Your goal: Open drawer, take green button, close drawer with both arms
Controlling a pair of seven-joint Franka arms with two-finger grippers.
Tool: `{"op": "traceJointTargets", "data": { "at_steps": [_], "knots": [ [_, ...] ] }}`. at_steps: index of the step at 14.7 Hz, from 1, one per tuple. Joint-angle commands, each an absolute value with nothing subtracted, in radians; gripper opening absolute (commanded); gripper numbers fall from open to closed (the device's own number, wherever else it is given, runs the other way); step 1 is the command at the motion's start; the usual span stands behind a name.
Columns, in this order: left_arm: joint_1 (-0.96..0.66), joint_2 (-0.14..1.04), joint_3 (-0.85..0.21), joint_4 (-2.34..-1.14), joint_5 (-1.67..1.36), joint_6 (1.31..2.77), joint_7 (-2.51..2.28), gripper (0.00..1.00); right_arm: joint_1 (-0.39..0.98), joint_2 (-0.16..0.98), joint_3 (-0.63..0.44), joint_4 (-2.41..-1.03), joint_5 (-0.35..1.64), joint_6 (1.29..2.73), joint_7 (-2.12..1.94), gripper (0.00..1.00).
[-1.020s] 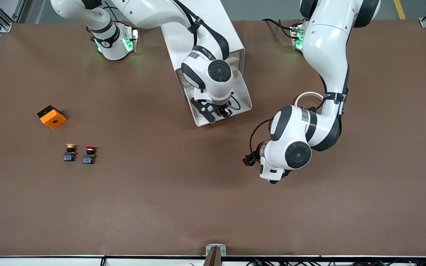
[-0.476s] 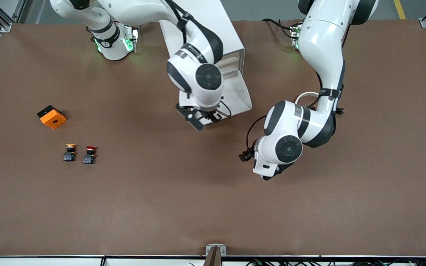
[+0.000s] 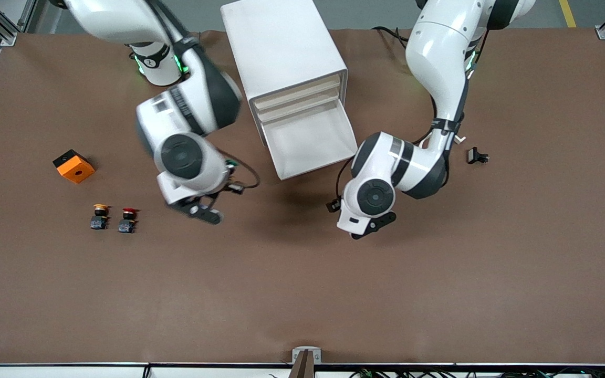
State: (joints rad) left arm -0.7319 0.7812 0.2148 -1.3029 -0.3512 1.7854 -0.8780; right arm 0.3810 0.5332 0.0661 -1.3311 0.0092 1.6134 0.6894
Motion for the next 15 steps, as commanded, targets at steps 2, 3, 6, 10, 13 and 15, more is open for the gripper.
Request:
{"op": "traceJointTargets", "data": {
  "at_steps": [2,3,6,10,13,15],
  "knots": [
    [-0.799,0.694,0.218,-1.461,-0.324,1.893,-0.861,1.0,0.235,0.522,0.083,-1.405,-0.054,1.684,0.346,0.2],
    [-0.805,0.666,0.216,-1.51,-0.318,1.935,-0.859,1.0,0.212,0.52,0.083,-1.442,-0.069,1.737,0.294,0.2],
    [-0.847,0.586,0.207,-1.67,-0.302,2.051,-0.782,1.0,0.144,0.52,0.083,-1.544,-0.147,1.905,0.207,0.2],
    [-0.893,0.537,0.189,-1.787,-0.301,2.167,-0.775,1.0,0.081,0.532,0.083,-1.647,-0.149,2.083,0.16,0.2],
    [-0.904,0.522,0.146,-1.828,-0.302,2.21,-0.775,1.0,0.061,0.534,0.083,-1.756,-0.149,2.222,0.16,0.2],
    [-0.905,0.52,0.121,-1.853,-0.301,2.252,-0.773,1.0,0.06,0.532,0.083,-1.83,-0.149,2.305,0.16,0.2]
  ]
}}
